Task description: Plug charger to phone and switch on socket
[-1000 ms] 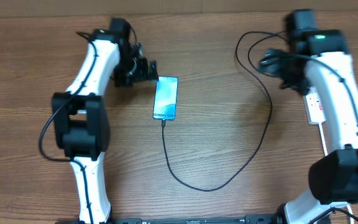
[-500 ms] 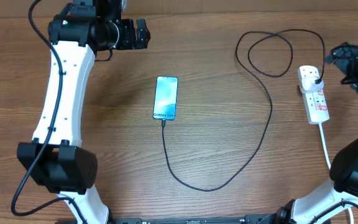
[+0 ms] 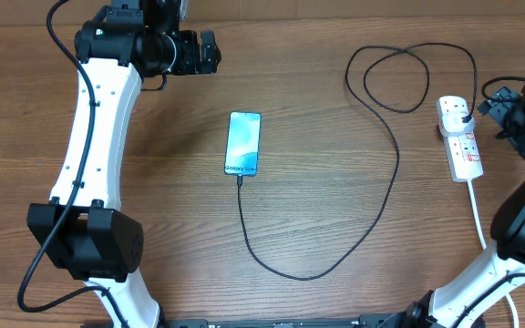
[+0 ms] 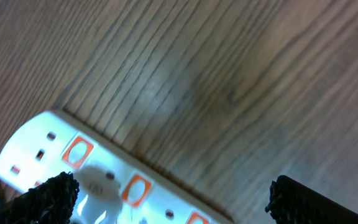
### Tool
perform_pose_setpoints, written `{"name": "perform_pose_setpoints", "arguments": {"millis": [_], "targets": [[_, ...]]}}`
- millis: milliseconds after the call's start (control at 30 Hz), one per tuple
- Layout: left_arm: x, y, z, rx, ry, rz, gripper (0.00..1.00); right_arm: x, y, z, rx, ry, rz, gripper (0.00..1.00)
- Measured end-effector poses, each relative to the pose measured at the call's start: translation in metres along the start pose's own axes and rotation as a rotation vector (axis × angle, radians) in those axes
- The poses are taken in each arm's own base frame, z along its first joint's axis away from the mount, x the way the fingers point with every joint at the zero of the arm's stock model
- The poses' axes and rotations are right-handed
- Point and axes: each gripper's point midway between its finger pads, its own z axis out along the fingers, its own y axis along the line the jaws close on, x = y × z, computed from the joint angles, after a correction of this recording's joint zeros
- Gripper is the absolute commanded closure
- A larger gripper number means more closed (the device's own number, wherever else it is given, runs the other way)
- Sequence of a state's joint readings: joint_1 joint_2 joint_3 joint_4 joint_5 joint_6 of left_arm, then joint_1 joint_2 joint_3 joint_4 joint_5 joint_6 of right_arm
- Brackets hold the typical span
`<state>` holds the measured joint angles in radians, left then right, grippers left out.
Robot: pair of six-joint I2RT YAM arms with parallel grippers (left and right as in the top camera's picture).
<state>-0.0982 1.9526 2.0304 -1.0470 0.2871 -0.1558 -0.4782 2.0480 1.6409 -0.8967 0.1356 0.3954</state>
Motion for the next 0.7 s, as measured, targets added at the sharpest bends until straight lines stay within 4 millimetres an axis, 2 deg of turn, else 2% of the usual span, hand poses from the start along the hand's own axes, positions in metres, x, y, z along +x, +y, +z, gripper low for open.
{"name": "perform_pose_setpoints", "arguments": {"millis": [167,333,500,700], "targets": [[0.0,0.0,0.0,0.0,0.0,0.0,0.0,0.009,0.002,0.018,-0.002,0.044,-0.004,0.0],[0.0,0.0,0.0,0.0,0.0,0.0,0.0,0.011,-0.001,0.023,0.005,0.058,0.01,0.0],[0.0,0.0,0.0,0.0,0.0,0.0,0.0,0.012,-0.018,0.024,0.023,0.086,0.088,0.0],[0.0,0.0,0.0,0.0,0.0,0.0,0.0,0.011,-0.037,0.025,-0.051,0.16,0.186,0.0]]}}
